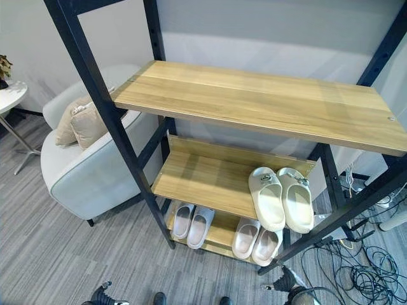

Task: Arrange the slippers neatly on the shoe rack.

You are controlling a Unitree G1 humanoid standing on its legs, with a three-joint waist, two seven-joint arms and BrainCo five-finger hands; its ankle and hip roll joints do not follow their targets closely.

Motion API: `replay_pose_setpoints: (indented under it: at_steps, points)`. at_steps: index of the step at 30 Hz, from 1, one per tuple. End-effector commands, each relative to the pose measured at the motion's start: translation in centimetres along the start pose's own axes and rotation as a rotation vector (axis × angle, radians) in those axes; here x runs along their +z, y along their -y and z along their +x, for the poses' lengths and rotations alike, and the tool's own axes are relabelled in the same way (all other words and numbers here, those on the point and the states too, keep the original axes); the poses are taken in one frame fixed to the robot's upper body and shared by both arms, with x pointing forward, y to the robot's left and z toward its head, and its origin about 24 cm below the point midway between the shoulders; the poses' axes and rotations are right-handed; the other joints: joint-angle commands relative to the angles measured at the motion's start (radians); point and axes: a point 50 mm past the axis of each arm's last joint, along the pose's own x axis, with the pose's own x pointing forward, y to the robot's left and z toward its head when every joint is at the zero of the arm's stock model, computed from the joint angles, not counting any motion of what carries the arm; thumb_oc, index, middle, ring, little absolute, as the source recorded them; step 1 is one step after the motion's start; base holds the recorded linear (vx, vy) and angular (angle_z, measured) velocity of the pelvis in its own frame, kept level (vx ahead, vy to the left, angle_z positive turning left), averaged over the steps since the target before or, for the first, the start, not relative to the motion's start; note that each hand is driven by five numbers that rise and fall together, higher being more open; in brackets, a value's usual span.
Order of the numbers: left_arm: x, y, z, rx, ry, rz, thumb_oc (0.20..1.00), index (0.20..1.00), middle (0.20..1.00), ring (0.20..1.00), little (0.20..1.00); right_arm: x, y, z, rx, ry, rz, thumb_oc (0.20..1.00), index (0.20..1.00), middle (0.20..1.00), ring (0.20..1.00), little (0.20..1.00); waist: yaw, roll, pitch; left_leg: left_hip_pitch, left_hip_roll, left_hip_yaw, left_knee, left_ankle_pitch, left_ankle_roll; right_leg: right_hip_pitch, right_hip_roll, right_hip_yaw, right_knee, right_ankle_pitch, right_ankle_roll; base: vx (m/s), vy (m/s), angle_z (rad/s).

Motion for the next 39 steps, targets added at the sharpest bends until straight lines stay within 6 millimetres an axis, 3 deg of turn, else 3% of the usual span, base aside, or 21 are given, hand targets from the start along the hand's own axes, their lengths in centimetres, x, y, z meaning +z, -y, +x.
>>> replay_pose_setpoints:
  at_steps: [1,11,27,31,39]
  points:
    - [1.0,-2.2,0.7,0.055,0.028,0.013,1.0,1.0,1.0,1.0,1.0,2.2,-1.9,0.4,0.038,0.081,-0.013,1.0,1.0,1.0,1.0,1.0,0.017,-0.047,0.015,-0.008,0.013,0.007,0.008,-0.02,-0.022,0.022,-0.09,-0.027,0.026,-0.009,0.101,0.0,0.0,0.0]
    - [1.4,-1.9,0.8,0.047,0.036,0.012,1.0,1.0,1.0,1.0,1.0,2.5,-3.0,0.7,0.085,0.067,0.026,1.0,1.0,1.0,1.0,1.0,0.02,-0.045,0.02,-0.008,0.012,0.006,0.008,-0.02,-0.02,0.017,-0.09,-0.024,0.026,-0.006,0.1,0.0,0.0,0.0]
    - [1.2,-1.8,0.7,0.035,0.039,0.04,1.0,1.0,1.0,1.0,1.0,8.2,0.9,1.3,-0.003,0.327,-0.062,1.0,1.0,1.0,1.0,1.0,0.029,-0.046,0.03,-0.017,0.016,0.004,0.008,-0.019,-0.02,0.005,-0.088,-0.025,0.027,-0.004,0.099,0.0,0.0,0.0]
    - [1.2,-1.8,0.7,0.035,0.039,0.04,1.0,1.0,1.0,1.0,1.0,8.2,0.9,1.3,-0.003,0.327,-0.062,1.0,1.0,1.0,1.0,1.0,0.029,-0.046,0.03,-0.017,0.016,0.004,0.008,-0.019,-0.02,0.005,-0.088,-0.025,0.027,-0.004,0.099,0.0,0.0,0.0]
    - [0.7,-2.0,0.6,0.036,0.027,0.044,1.0,1.0,1.0,1.0,1.0,9.7,3.3,0.8,-0.068,0.418,-0.071,1.0,1.0,1.0,1.0,1.0,0.029,-0.052,0.035,-0.027,0.018,0.005,0.008,-0.019,-0.021,-0.003,-0.086,-0.024,0.025,0.0,0.099,0.0,0.0,0.0]
